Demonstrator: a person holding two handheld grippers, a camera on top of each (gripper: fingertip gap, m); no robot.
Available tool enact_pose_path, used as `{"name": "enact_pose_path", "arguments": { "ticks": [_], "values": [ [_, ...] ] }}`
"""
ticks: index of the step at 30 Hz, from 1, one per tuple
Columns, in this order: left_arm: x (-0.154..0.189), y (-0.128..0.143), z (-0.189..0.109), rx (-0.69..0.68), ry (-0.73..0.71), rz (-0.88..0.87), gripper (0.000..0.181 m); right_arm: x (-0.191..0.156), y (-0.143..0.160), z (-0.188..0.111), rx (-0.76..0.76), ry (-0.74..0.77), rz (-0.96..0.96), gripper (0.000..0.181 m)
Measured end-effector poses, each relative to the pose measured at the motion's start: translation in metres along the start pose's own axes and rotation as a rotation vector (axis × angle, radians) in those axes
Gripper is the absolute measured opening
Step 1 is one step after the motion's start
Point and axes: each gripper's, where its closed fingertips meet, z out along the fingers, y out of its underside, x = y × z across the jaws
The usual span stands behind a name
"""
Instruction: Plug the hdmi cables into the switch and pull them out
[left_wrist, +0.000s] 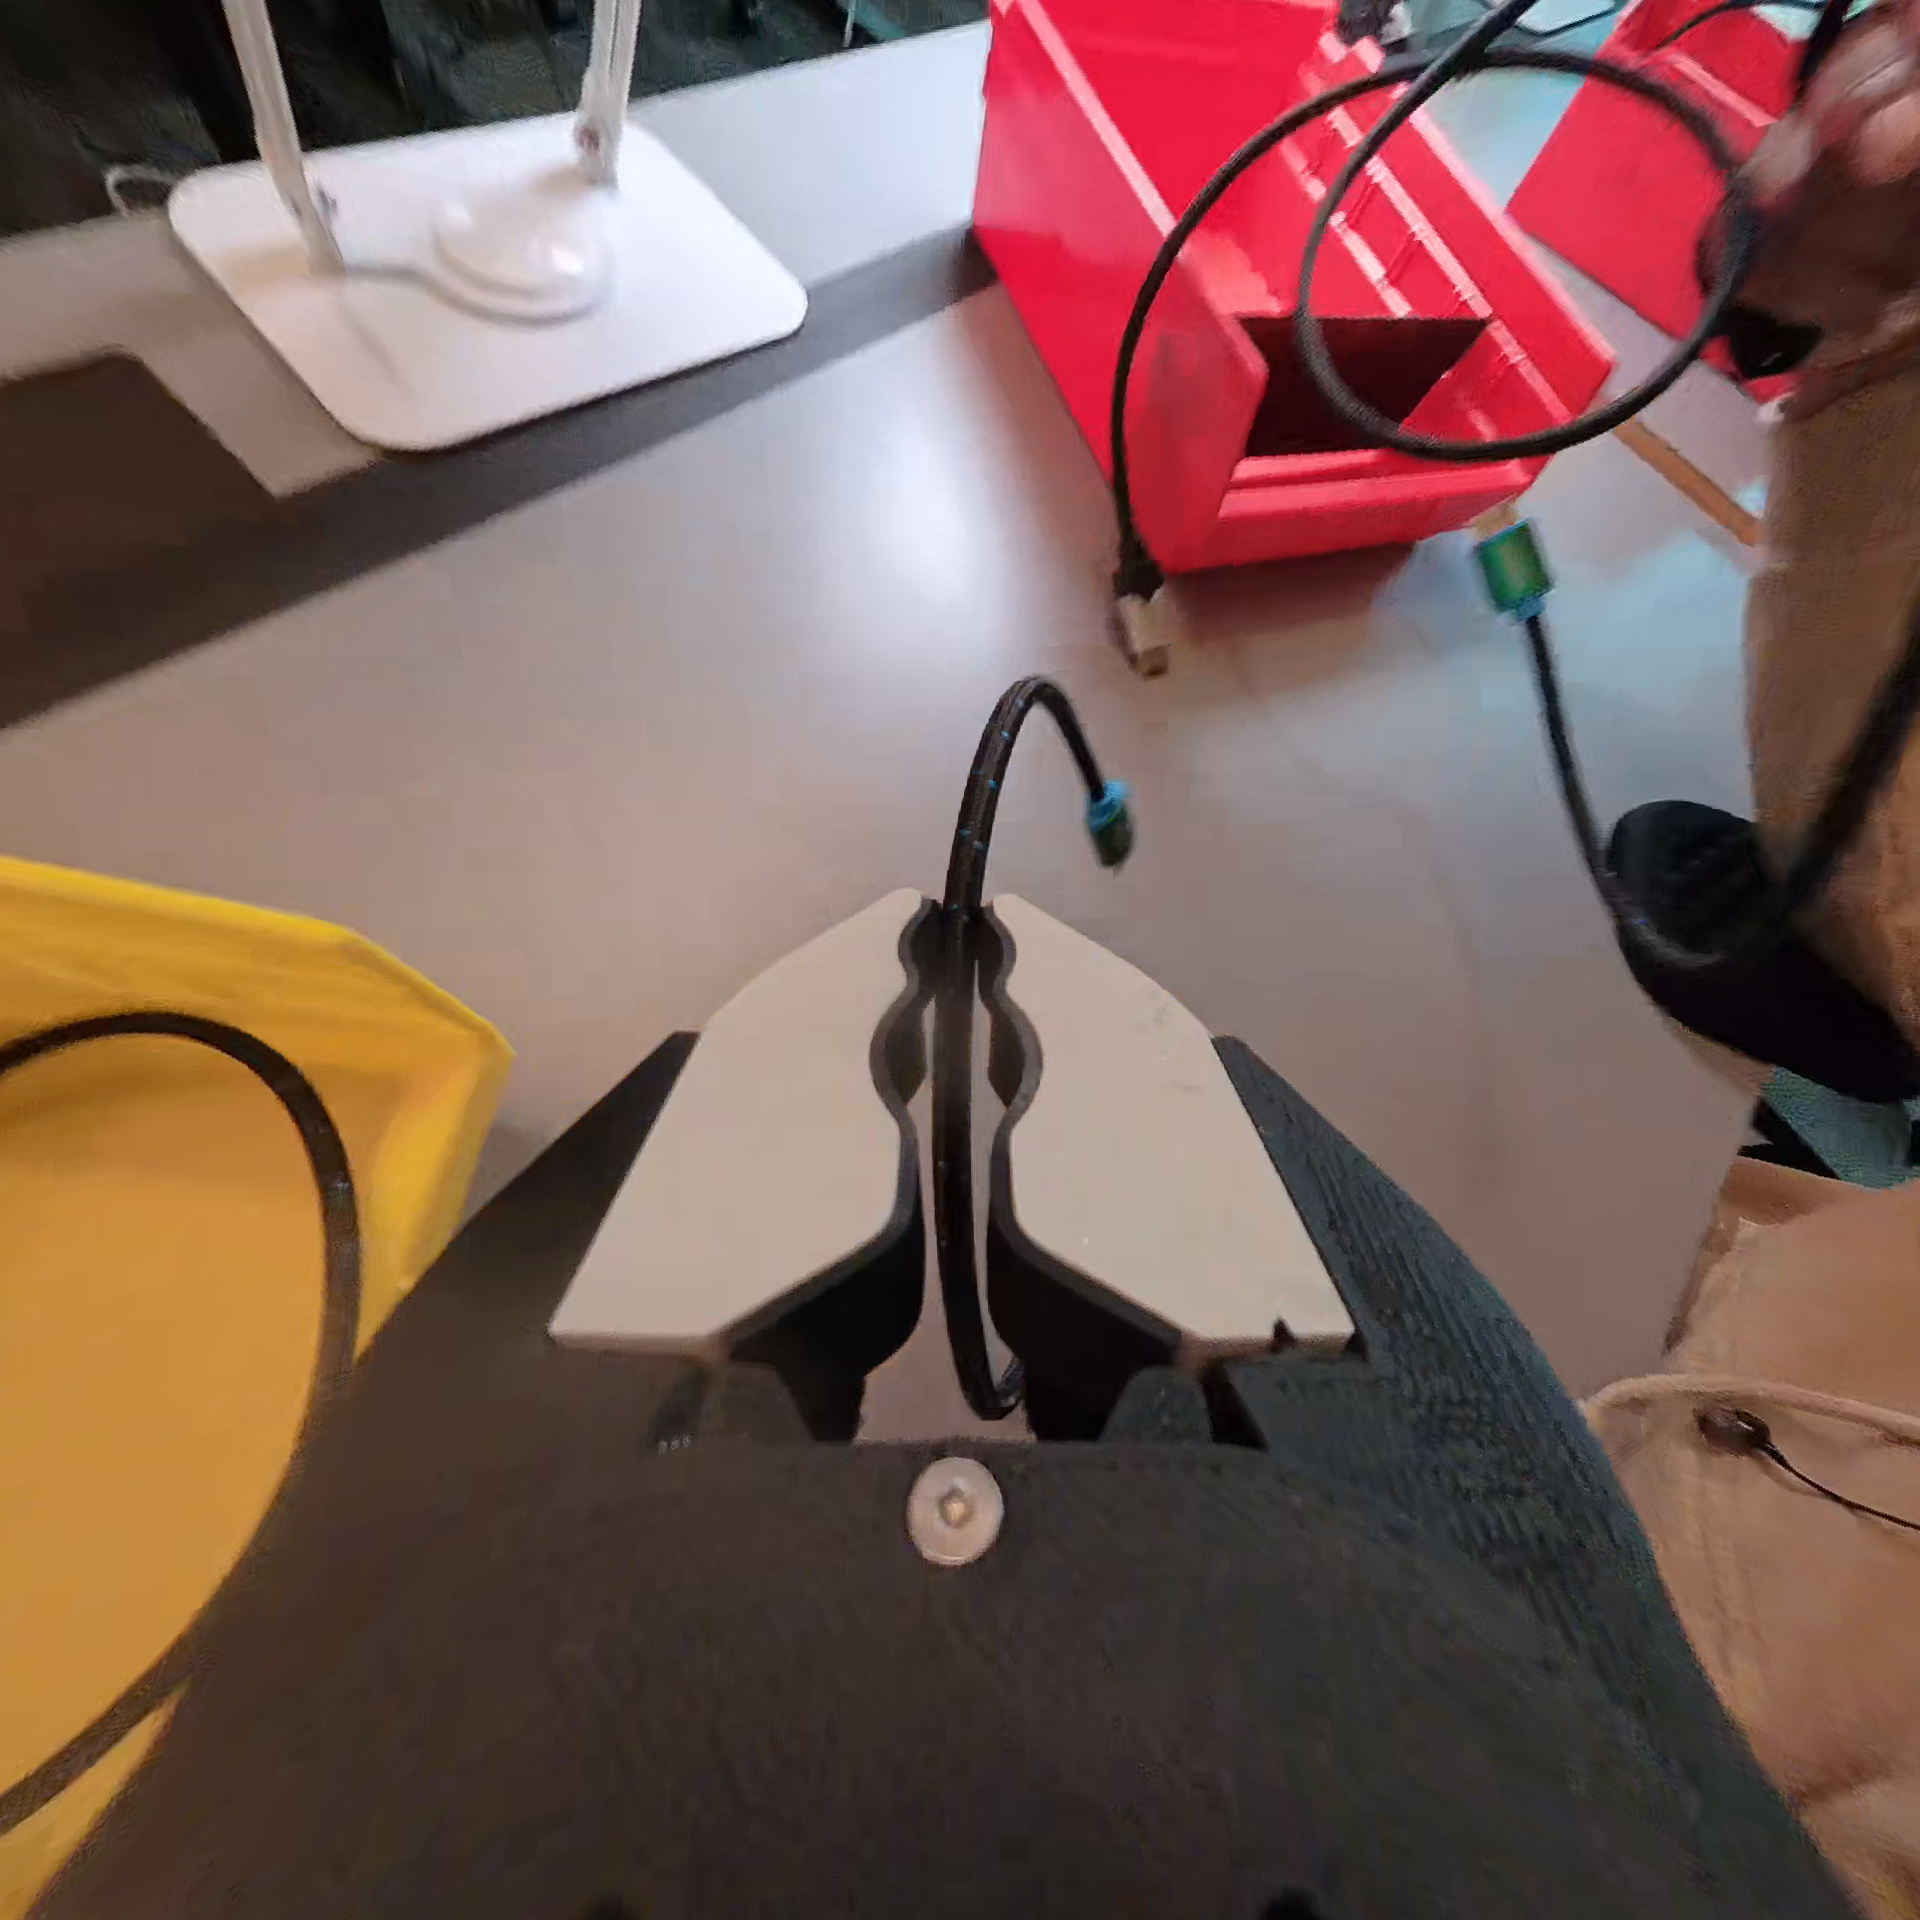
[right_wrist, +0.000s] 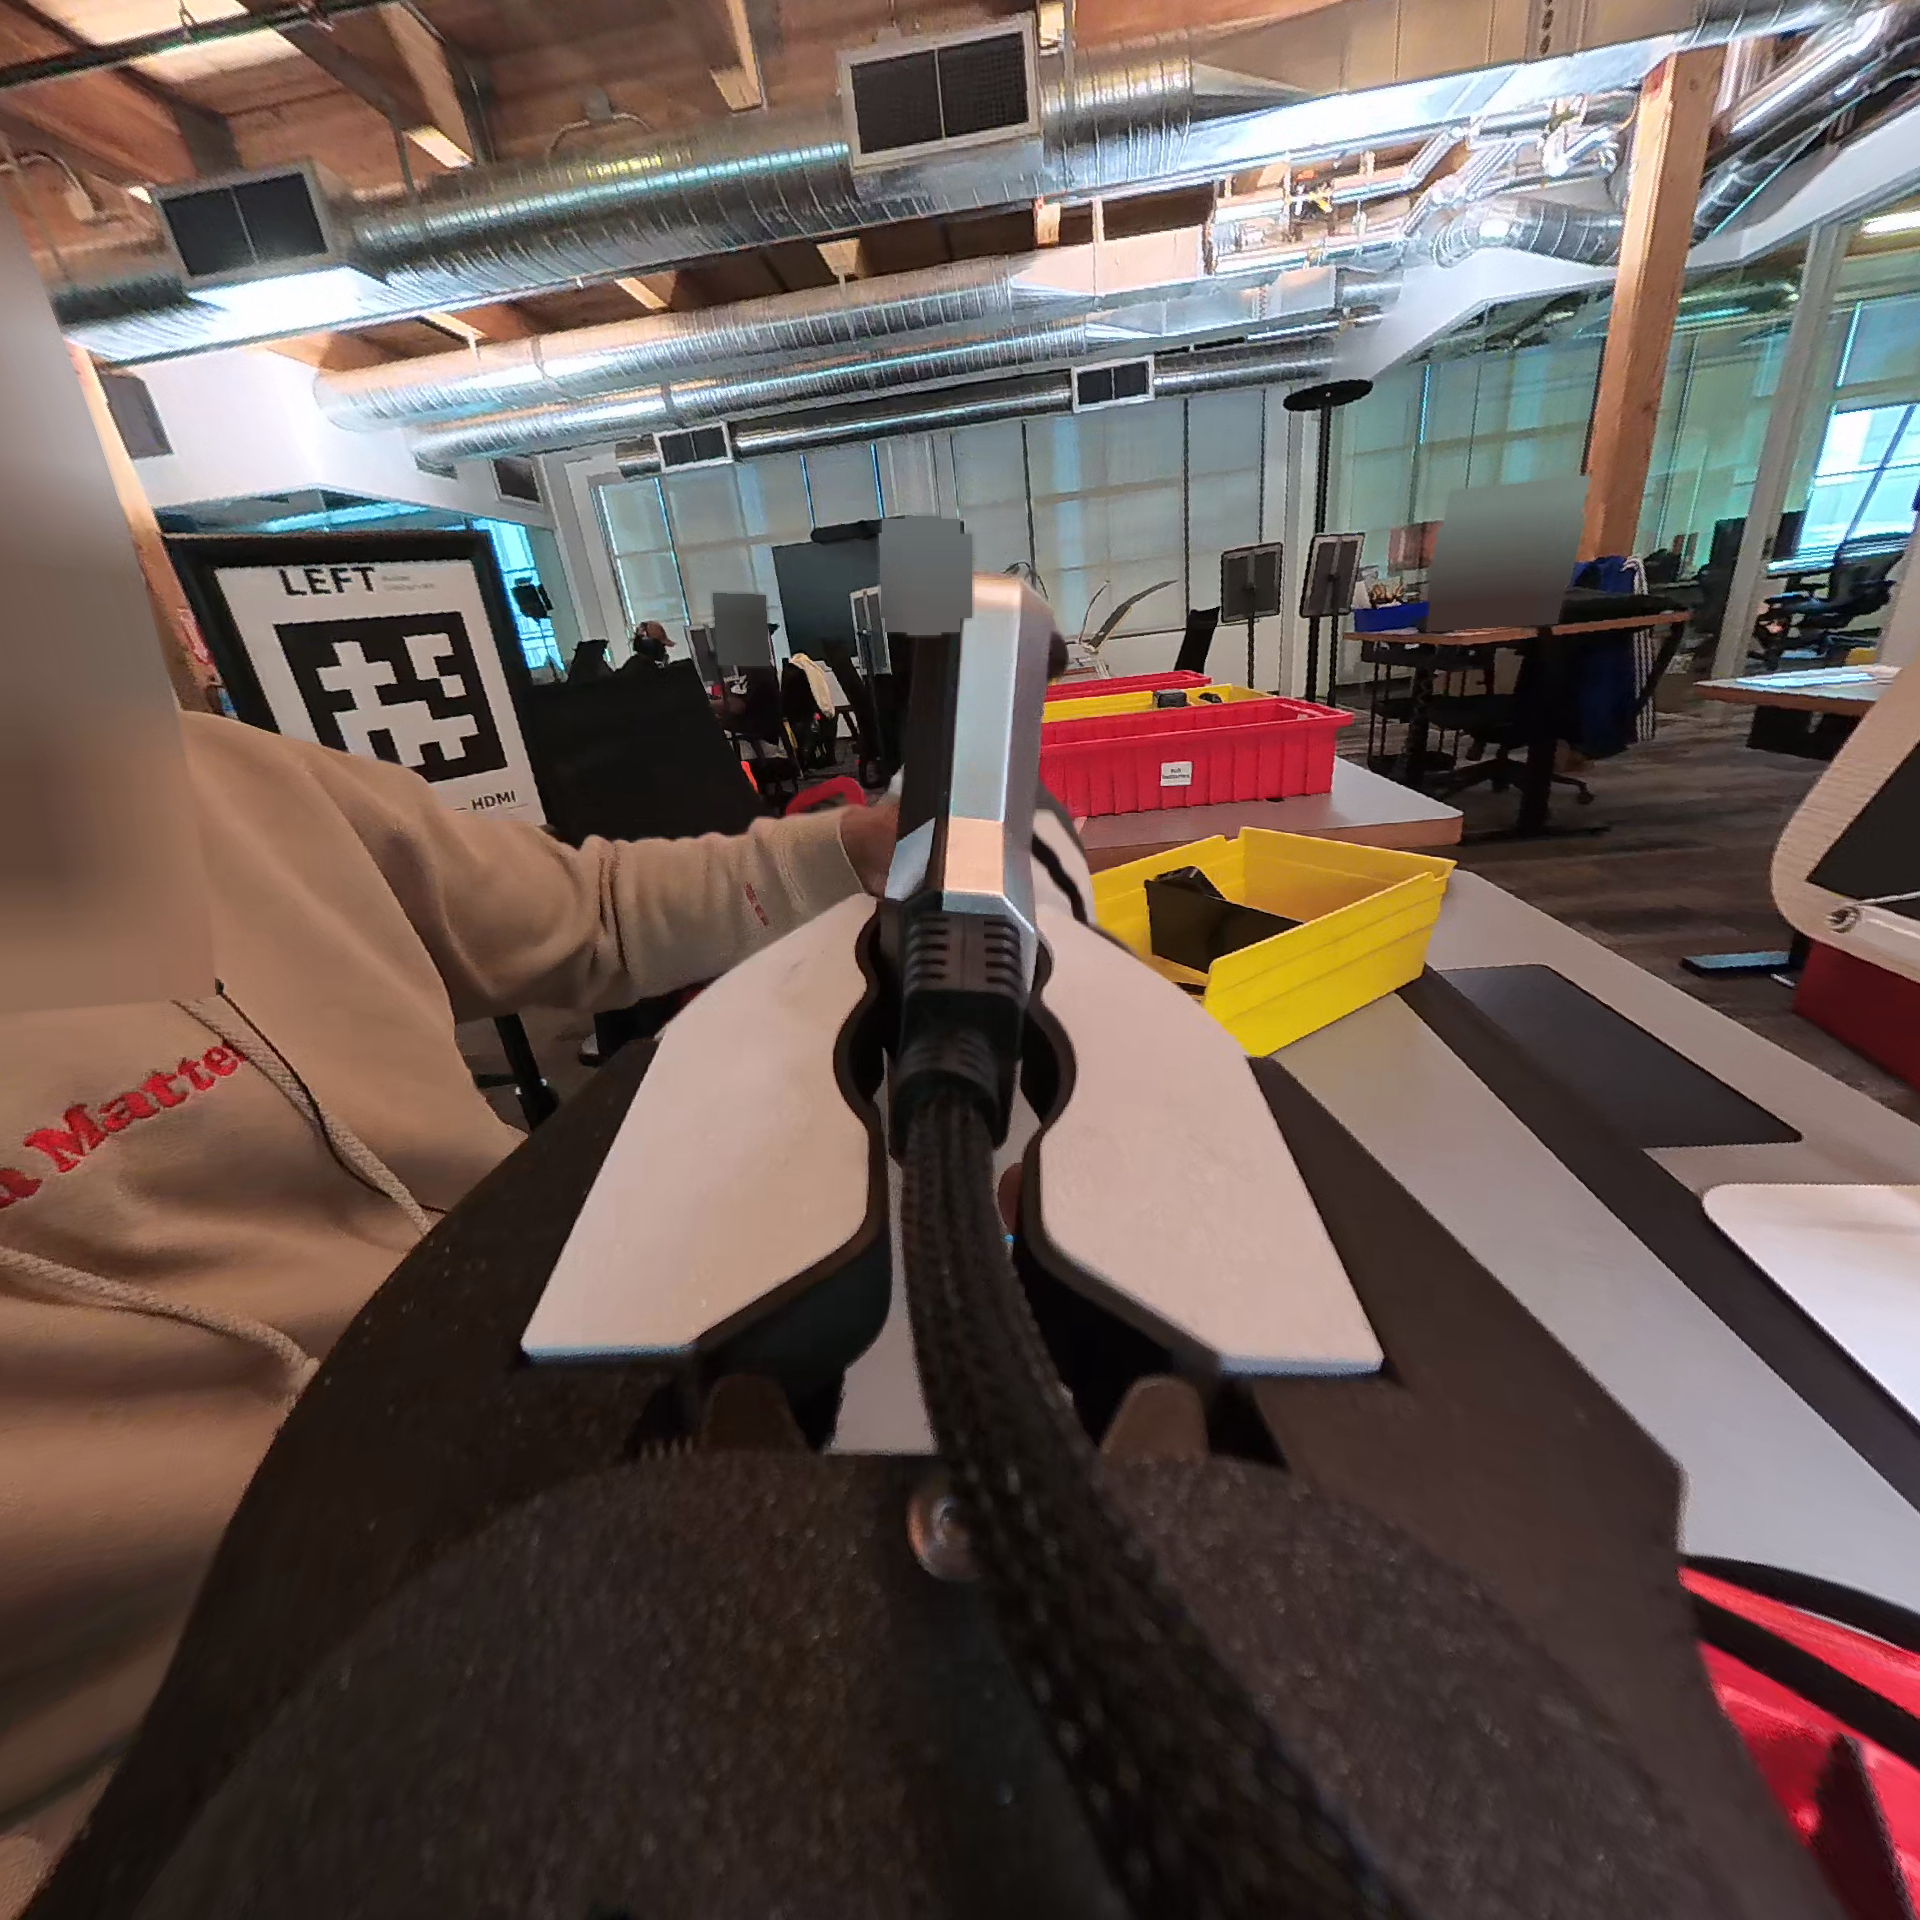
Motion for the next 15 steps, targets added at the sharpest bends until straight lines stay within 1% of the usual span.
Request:
{"name": "enact_pose_path", "arguments": {
  "ticks": [3,5,7,9,11,13,15],
  "values": [
    [-0.016,0.026,0.020,-0.003,-0.018,-0.057,0.006,0.002,-0.001,-0.004,0.009,0.008,0.003,0.022],
    [-0.023,0.034,0.028,0.009,-0.016,-0.101,0.007,0.005,0.000,-0.003,0.009,0.009,0.009,0.022],
    [-0.031,0.040,0.032,0.004,-0.051,-0.106,0.007,0.007,0.003,-0.002,0.002,0.010,0.016,0.022],
    [-0.038,0.042,0.031,0.002,-0.112,-0.061,0.009,0.008,0.007,0.001,-0.009,0.009,0.021,0.022],
    [-0.043,0.039,0.028,0.002,-0.205,0.037,0.015,0.010,0.009,0.002,-0.018,0.011,0.023,0.022],
    [-0.034,0.040,0.031,-0.019,-0.227,0.121,0.018,0.011,0.011,0.003,-0.020,0.012,0.026,0.022],
    [-0.011,0.050,0.043,-0.074,-0.148,0.140,0.019,0.013,0.012,0.004,-0.019,0.014,0.033,0.022]
  ]
}}
